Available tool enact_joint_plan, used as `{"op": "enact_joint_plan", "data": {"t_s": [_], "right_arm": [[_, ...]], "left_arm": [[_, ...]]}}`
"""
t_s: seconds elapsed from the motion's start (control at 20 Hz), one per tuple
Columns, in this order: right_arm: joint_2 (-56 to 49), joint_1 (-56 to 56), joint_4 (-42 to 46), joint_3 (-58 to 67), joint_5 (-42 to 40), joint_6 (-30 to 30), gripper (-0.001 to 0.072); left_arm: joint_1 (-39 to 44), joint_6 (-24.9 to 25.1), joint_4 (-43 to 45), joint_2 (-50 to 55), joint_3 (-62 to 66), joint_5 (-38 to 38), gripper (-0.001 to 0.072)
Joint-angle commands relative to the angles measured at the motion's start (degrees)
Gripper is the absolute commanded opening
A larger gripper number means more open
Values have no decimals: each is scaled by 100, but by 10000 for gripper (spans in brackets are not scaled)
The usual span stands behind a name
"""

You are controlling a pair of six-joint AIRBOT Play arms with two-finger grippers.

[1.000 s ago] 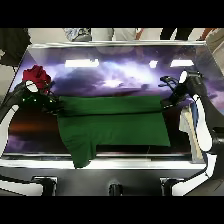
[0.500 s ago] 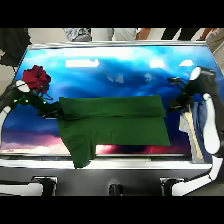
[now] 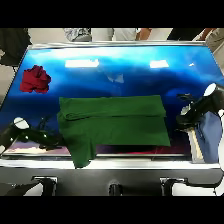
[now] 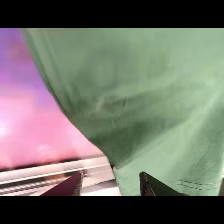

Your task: Fold the shirts.

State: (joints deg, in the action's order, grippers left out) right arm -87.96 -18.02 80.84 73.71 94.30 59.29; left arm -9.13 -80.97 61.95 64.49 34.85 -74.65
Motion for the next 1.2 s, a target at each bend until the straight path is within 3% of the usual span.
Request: {"op": "enact_joint_plan", "data": {"t_s": [0.0, 0.15, 0.4, 0.45, 0.5, 0.55, 0.7, 0.75, 1.05, 1.15], "right_arm": [[227, -37, 2, -479, -101, -109, 439], [551, -37, 28, -1093, -461, -107, 444], [855, -37, 15, -1945, -892, -129, 495], [855, -37, 17, -2031, -922, -131, 495], [855, -37, 15, -2100, -940, -149, 496], [855, -37, 20, -2166, -942, -173, 508], [852, -37, -109, -2208, -1086, -188, 523], [850, -37, -184, -2216, -1178, -188, 570], [533, -35, -892, -2232, -1727, 184, 565], [310, -35, -981, -2232, -1606, 227, 443]], "left_arm": [[-7, 153, -555, -284, -715, 452, 454], [66, 155, -739, -282, -876, 772, 386], [643, -48, -734, -166, -892, 1427, 364], [721, -68, -734, -133, -892, 1493, 298], [754, -63, -734, -122, -892, 1530, 135], [754, -50, -734, -127, -887, 1528, 31], [737, -39, -730, -142, -883, 1523, 29], [739, -39, -730, -153, -879, 1517, 29], [739, 20, -732, -282, -866, 1532, 29], [737, 144, -732, -295, -866, 1543, 29]]}}
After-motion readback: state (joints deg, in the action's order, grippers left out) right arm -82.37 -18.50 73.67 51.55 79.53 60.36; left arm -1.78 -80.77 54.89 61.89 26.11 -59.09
